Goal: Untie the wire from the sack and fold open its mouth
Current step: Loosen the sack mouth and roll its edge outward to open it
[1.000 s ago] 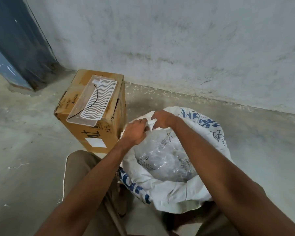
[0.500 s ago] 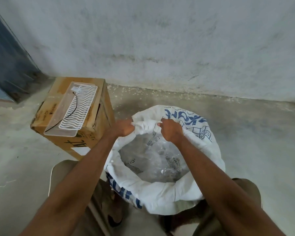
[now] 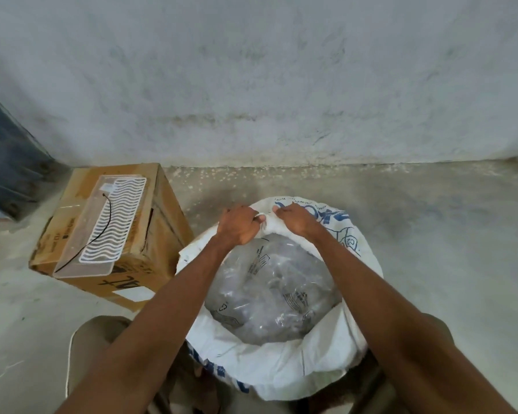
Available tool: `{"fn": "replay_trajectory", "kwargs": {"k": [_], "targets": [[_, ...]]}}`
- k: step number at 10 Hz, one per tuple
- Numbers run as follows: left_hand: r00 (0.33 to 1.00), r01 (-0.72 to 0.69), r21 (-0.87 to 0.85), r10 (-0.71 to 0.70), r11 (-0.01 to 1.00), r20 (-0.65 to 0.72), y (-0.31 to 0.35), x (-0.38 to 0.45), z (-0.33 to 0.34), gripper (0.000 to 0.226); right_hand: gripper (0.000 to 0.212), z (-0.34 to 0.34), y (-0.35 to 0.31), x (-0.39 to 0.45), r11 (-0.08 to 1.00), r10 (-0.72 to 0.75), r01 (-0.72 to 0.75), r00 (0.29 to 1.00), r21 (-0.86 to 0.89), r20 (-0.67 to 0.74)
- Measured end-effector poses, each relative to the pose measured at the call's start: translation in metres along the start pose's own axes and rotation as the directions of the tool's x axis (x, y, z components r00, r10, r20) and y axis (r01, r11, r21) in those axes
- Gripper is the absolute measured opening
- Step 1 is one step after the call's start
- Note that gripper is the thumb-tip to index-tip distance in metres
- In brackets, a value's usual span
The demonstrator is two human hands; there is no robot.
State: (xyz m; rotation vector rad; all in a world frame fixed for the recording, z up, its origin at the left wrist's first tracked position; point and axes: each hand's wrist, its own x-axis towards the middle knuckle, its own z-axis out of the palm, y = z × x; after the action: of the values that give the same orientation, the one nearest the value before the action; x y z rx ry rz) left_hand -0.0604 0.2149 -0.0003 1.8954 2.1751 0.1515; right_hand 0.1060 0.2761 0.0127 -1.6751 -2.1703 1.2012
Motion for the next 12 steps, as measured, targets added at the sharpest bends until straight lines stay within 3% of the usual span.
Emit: {"fn": "replay_trajectory", "kwargs": {"k": [1, 2, 3, 4, 5, 6, 7, 8, 9, 10, 11, 12], "targets": [[0.987, 0.134, -0.173, -0.116, 0.976, 0.108, -0.015, 0.021, -0.013, 0.041, 0.053, 0.001, 0.015, -0.016, 0.936, -0.191, 0.119, 0.963, -0.332, -0.193], [0.949, 0.269, -0.375, -0.178, 0.887, 0.260, -0.022, 0.038, -0.026, 0.026, 0.060, 0.003, 0.026, -0.032, 0.879, -0.133, -0.006, 0.957, -0.477, -0.257], [0.958, 0.244, -0.351, -0.168, 0.904, 0.233, -0.021, 0.045, -0.021, 0.036, 0.052, 0.001, 0.030, -0.029, 0.894, -0.070, -0.052, 0.965, -0.445, -0.253], [0.995, 0.102, -0.102, -0.101, 0.990, 0.016, -0.003, 0.033, -0.015, 0.053, 0.046, -0.012, 0.035, -0.012, 0.963, 0.023, -0.092, 0.965, -0.254, -0.262], [0.988, -0.070, 0.181, 0.093, 0.981, -0.121, 0.013, 0.016, -0.004, 0.065, 0.049, -0.040, 0.034, -0.001, 0.984, 0.168, -0.158, 0.974, 0.076, -0.149], [0.949, -0.108, 0.300, 0.188, 0.948, -0.252, 0.018, 0.010, 0.008, 0.060, 0.056, -0.066, 0.029, 0.000, 0.957, 0.237, -0.244, 0.970, 0.159, 0.058], [0.876, -0.347, 0.194, 0.391, 0.917, -0.282, 0.039, 0.015, 0.008, 0.052, 0.048, -0.081, 0.033, 0.001, 0.951, 0.229, -0.255, 0.960, 0.172, 0.159], [0.871, -0.462, 0.067, 0.467, 0.884, -0.150, 0.051, 0.024, 0.001, 0.048, 0.048, -0.084, 0.031, -0.003, 0.951, 0.215, -0.243, 0.964, 0.190, 0.156], [0.929, -0.368, 0.018, 0.368, 0.930, -0.044, 0.049, 0.037, -0.002, 0.039, 0.052, -0.076, 0.031, -0.007, 0.981, 0.182, -0.187, 0.980, 0.052, 0.084], [0.981, -0.176, -0.071, 0.181, 0.982, 0.064, 0.060, 0.046, -0.015, 0.048, 0.049, -0.060, 0.045, -0.023, 0.997, 0.035, -0.028, 0.995, 0.074, -0.092], [0.994, 0.050, -0.148, -0.034, 0.988, 0.106, 0.074, 0.052, -0.019, 0.058, 0.054, -0.044, 0.062, -0.047, 0.963, -0.149, 0.083, 0.956, -0.256, -0.253], [0.976, 0.193, -0.290, -0.153, 0.938, 0.154, 0.077, 0.058, -0.014, 0.034, 0.040, -0.042, 0.073, -0.052, 0.909, -0.149, -0.046, 0.892, -0.414, -0.427]]}}
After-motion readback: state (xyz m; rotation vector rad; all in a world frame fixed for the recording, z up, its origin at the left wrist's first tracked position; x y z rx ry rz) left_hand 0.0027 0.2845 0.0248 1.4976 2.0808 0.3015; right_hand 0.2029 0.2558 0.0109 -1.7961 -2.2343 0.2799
